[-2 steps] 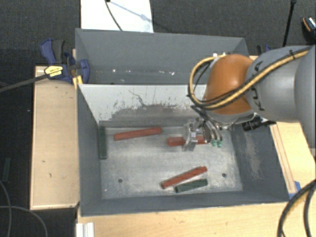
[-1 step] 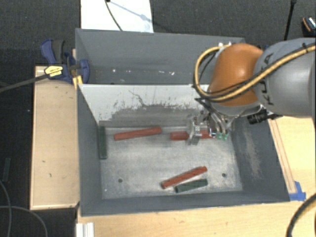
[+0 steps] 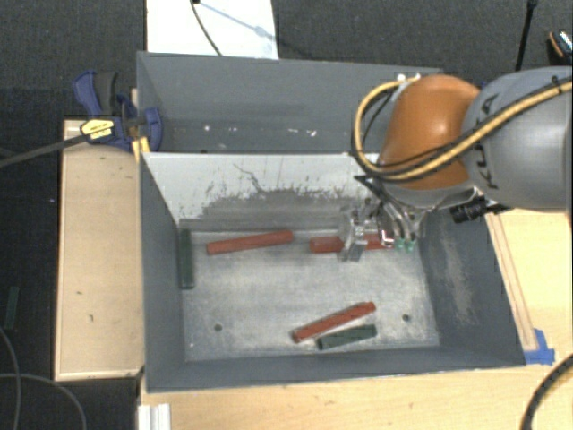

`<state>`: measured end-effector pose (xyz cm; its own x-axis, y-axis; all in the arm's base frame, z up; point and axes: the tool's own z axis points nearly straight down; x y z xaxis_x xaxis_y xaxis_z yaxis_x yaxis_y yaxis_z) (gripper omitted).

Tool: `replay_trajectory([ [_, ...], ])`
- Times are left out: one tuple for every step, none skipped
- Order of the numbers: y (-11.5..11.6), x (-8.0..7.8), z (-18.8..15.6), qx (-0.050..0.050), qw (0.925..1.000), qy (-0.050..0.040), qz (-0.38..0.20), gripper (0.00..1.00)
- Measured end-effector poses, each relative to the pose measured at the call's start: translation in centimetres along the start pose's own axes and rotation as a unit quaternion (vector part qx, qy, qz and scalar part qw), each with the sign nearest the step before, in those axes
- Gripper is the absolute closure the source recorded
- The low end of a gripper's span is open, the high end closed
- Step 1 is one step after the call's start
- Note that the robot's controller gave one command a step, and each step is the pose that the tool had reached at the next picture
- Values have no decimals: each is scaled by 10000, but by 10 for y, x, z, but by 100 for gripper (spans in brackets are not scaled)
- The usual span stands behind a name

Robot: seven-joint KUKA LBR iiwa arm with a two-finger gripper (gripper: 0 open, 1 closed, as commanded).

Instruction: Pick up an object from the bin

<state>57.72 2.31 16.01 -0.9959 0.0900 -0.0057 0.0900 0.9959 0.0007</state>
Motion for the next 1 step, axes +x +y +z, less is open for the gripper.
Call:
replay_trajectory([
  [0, -1, -2, 1, 10000, -6, -10, 100],
])
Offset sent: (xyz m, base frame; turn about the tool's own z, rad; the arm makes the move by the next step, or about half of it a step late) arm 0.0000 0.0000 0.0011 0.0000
